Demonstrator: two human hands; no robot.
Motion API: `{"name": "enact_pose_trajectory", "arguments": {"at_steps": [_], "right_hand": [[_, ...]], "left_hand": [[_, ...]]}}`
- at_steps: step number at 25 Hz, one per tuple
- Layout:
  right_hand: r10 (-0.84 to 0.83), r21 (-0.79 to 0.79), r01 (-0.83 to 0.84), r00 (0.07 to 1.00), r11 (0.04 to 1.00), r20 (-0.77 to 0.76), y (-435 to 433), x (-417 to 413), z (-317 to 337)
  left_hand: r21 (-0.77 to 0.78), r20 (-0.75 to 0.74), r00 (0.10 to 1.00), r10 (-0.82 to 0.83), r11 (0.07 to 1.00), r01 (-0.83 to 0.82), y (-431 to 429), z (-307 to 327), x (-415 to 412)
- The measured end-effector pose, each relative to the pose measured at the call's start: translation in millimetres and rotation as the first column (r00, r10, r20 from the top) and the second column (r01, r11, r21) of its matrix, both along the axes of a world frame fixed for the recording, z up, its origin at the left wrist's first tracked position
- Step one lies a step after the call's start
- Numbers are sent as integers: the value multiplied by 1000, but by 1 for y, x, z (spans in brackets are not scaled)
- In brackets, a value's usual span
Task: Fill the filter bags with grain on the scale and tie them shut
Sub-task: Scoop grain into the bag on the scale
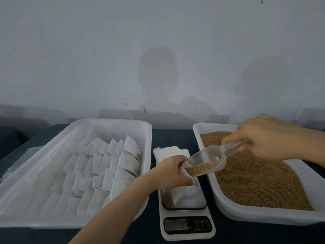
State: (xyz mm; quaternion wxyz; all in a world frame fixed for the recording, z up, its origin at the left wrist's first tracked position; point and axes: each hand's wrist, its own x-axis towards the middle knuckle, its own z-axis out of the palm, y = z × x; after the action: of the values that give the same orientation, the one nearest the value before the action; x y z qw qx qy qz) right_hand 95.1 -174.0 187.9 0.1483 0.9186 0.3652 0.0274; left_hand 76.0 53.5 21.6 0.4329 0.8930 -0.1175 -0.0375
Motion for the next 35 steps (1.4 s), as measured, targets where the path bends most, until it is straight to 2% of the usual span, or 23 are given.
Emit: {"name": "enact_pose_trajectory", "arguments": {"at_steps": [6, 10, 15, 18, 24, 31, 33, 35], "right_hand": [[108, -83, -95, 980, 992, 167, 14, -10, 6], [196, -183, -141, 922, 973, 334, 29, -26, 5], [228, -241, -134, 879, 961, 419, 40, -46, 0], [199, -247, -98, 883, 964, 426, 38, -47, -2], [103, -161, -43, 915, 986, 390, 23, -37, -1], [-96, 110, 51, 887, 993, 452, -38, 2, -8], [-184, 95, 158, 875, 983, 448, -58, 19, -22], [-227, 0, 252, 870, 968, 438, -74, 34, -43]], "left_hand": [[-27, 1, 1000, 30, 999, -30, 0, 2, -1], [-26, -15, 999, 40, 999, -40, 0, 2, -3], [-33, -30, 998, 62, 997, -63, 0, 3, -3], [-28, -27, 998, 58, 998, -59, 0, 3, -4], [-21, -20, 997, 73, 997, -73, 1, 2, -4], [-17, -8, 998, 63, 998, -63, 1, 0, -2], [-18, -13, 998, 68, 998, -68, 1, 0, -2], [-18, -15, 997, 69, 997, -69, 2, -1, -2]]}}
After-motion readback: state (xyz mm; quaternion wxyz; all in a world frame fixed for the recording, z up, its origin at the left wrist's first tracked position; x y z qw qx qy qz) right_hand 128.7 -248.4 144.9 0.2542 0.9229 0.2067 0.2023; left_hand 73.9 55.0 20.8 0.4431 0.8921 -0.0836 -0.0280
